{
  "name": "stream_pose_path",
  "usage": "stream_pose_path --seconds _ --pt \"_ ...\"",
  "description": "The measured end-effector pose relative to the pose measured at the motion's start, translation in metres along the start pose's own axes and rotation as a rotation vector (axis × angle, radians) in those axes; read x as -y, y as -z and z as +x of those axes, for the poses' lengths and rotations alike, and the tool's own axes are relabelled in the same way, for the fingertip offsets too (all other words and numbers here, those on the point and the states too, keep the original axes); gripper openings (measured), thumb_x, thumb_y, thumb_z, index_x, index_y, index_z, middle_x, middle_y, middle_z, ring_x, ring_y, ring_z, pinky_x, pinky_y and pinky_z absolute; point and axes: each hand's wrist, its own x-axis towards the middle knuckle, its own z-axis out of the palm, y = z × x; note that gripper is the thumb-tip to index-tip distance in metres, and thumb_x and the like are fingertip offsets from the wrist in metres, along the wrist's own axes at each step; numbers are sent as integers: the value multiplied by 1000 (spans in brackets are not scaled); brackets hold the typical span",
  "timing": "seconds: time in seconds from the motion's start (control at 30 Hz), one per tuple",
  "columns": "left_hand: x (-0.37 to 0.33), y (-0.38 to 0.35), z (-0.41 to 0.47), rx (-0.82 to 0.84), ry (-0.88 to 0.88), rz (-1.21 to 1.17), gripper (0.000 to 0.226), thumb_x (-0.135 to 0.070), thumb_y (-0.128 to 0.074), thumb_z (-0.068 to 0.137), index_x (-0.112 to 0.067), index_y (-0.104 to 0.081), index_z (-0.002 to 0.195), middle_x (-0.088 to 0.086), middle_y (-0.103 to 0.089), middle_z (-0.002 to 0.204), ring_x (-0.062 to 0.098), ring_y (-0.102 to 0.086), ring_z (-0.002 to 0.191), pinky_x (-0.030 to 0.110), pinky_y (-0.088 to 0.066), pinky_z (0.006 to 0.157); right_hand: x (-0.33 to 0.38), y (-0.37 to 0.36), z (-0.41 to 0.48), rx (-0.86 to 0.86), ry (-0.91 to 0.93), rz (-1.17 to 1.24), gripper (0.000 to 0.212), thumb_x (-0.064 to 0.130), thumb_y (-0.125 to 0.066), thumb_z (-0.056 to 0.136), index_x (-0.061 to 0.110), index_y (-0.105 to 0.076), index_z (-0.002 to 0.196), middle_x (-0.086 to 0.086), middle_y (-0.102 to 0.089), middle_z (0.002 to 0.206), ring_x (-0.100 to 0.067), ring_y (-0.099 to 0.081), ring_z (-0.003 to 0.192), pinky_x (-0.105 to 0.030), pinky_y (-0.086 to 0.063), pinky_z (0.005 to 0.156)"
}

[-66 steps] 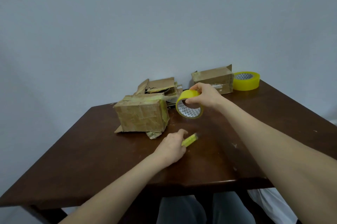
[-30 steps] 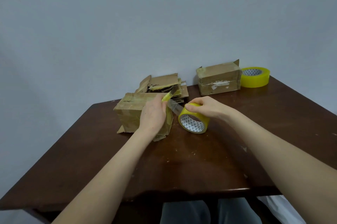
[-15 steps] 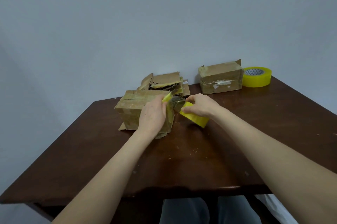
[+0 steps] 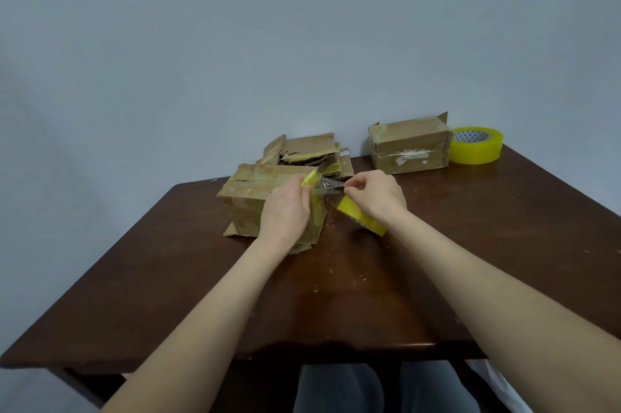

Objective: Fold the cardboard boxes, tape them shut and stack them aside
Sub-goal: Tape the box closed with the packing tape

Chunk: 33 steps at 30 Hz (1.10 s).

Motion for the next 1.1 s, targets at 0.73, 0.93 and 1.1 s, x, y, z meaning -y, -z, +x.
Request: stream_pose_path --seconds 0.73,0.93,1.1 --pt "2 6 -22 3 -124 142 36 -18 -44 99 -15 -49 134 9 -68 105 28 -63 92 39 -50 72 1 -8 -2 -33 33 72 14 32 -62 90 27 -74 95 1 -69 97 -20 -60 93 -29 -46 69" --pt "2 2 -20 7 -103 67 36 -19 -49 98 -14 -50 133 8 -68 109 27 -64 97 39 -51 78 2 -8 -2 -24 35 64 15 32 -61 91 26 -73 97 0 -69 100 -20 -60 90 -28 -44 67" --pt "6 2 -17 14 -73 15 35 -20 -53 96 -18 -53 130 5 -69 104 22 -64 94 35 -50 77 2 -8 -1 -25 36 68 14 32 -62 90 26 -74 96 0 -69 99 -20 -60 90 -28 -45 68"
